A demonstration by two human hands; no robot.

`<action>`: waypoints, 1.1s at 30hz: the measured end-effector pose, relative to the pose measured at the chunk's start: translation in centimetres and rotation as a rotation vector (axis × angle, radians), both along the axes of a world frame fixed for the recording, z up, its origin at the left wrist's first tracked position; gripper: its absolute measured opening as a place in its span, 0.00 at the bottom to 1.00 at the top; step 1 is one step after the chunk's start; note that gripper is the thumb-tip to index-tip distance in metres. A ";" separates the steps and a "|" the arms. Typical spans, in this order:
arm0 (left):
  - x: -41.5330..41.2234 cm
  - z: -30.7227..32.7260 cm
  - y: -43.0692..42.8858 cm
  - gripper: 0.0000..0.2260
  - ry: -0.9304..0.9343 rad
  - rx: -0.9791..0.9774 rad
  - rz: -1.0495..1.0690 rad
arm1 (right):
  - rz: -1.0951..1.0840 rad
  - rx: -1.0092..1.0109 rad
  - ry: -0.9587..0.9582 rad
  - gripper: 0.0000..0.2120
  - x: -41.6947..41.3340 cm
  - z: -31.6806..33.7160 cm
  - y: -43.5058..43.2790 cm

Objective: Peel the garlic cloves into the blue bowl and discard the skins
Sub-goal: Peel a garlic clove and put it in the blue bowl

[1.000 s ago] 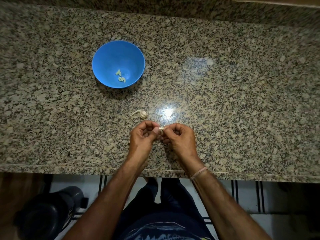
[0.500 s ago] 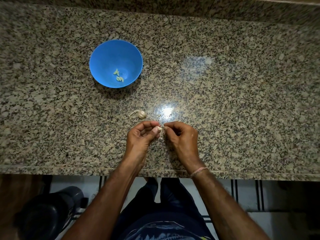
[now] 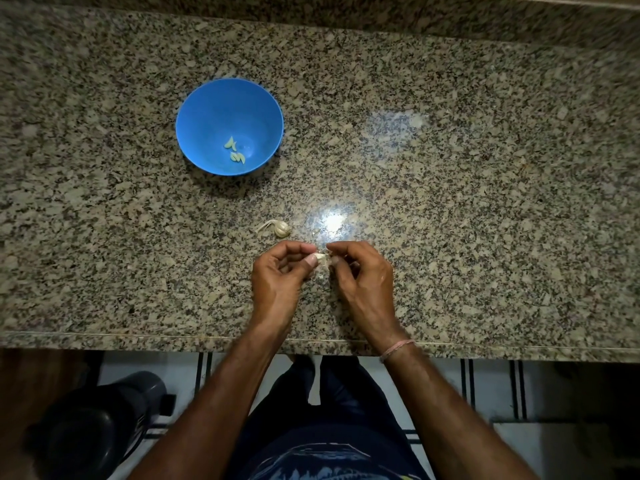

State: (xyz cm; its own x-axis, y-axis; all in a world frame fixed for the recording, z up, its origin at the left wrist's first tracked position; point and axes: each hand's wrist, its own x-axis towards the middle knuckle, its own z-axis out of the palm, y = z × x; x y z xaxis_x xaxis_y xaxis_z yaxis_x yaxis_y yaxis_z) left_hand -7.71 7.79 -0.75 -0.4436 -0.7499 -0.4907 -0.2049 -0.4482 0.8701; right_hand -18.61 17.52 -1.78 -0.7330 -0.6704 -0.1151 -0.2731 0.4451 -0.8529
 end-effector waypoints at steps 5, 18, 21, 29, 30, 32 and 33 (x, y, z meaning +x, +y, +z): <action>-0.1 0.2 0.1 0.08 0.006 -0.015 -0.005 | -0.069 -0.093 -0.383 0.04 0.1 0.4 0.0; 0.3 0.0 -0.3 0.02 -0.207 -0.268 -0.200 | -0.026 -0.143 -0.544 0.05 0.2 0.5 0.2; 0.1 -0.1 0.3 0.07 -0.239 -0.267 -0.193 | -0.028 -0.110 -0.486 0.07 0.3 0.4 0.0; -0.7 -0.2 1.2 0.15 -0.228 0.075 -0.160 | 0.141 -0.043 0.155 0.08 0.7 -0.4 -0.8; -0.8 -0.2 1.0 0.15 -0.185 0.187 -0.120 | 0.142 -0.038 0.191 0.08 0.7 -0.5 -0.8; -1.0 0.4 0.7 0.14 -0.190 0.182 -0.133 | 0.141 -0.041 0.194 0.08 0.7 -0.1 -0.9; -1.1 0.7 0.7 0.15 -0.237 0.048 -0.187 | 0.132 -0.039 0.122 0.09 0.7 0.3 -0.9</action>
State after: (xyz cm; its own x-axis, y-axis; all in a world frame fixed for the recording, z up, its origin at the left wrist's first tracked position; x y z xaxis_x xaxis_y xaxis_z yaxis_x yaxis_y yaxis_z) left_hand -8.79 8.49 -0.01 -0.4410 -0.6392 -0.6300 -0.4823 -0.4233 0.7670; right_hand -17.87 16.59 -1.52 -0.6454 -0.7638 -0.0033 -0.4291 0.3661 -0.8257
